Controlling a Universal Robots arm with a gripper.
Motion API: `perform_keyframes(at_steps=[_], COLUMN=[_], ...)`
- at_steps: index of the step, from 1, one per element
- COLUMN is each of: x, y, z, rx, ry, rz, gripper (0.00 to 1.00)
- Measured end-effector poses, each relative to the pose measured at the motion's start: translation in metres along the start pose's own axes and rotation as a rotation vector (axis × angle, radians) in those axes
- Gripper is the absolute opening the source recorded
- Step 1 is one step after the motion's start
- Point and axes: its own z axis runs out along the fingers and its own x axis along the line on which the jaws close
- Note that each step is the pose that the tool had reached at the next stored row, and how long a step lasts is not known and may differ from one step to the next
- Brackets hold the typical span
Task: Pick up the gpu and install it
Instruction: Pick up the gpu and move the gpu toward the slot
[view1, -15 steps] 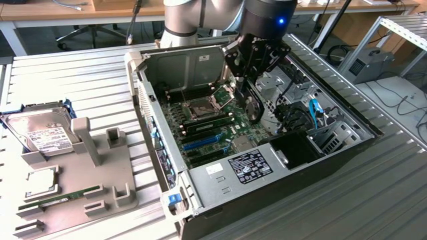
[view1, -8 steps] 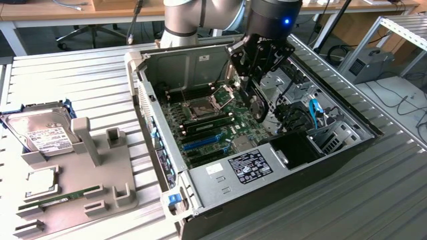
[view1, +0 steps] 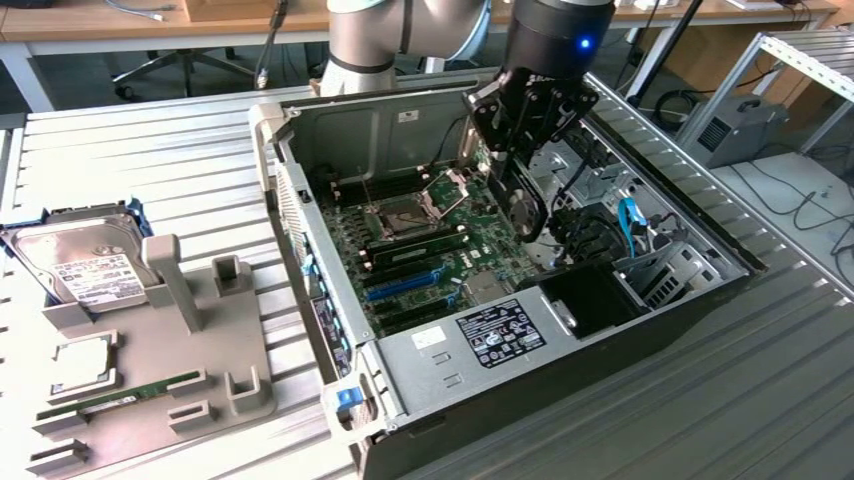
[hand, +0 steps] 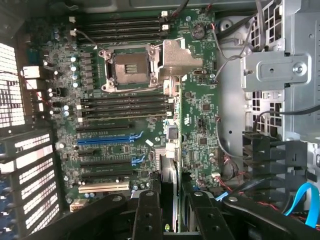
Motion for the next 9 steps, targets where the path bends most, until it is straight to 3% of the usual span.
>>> perform_keyframes(at_steps=[9], x=[-0.013], y=[0.0022], z=[0.0028], rx=[0.0011], ry=[-0.0001], rz=[0.000], gripper=[0.26])
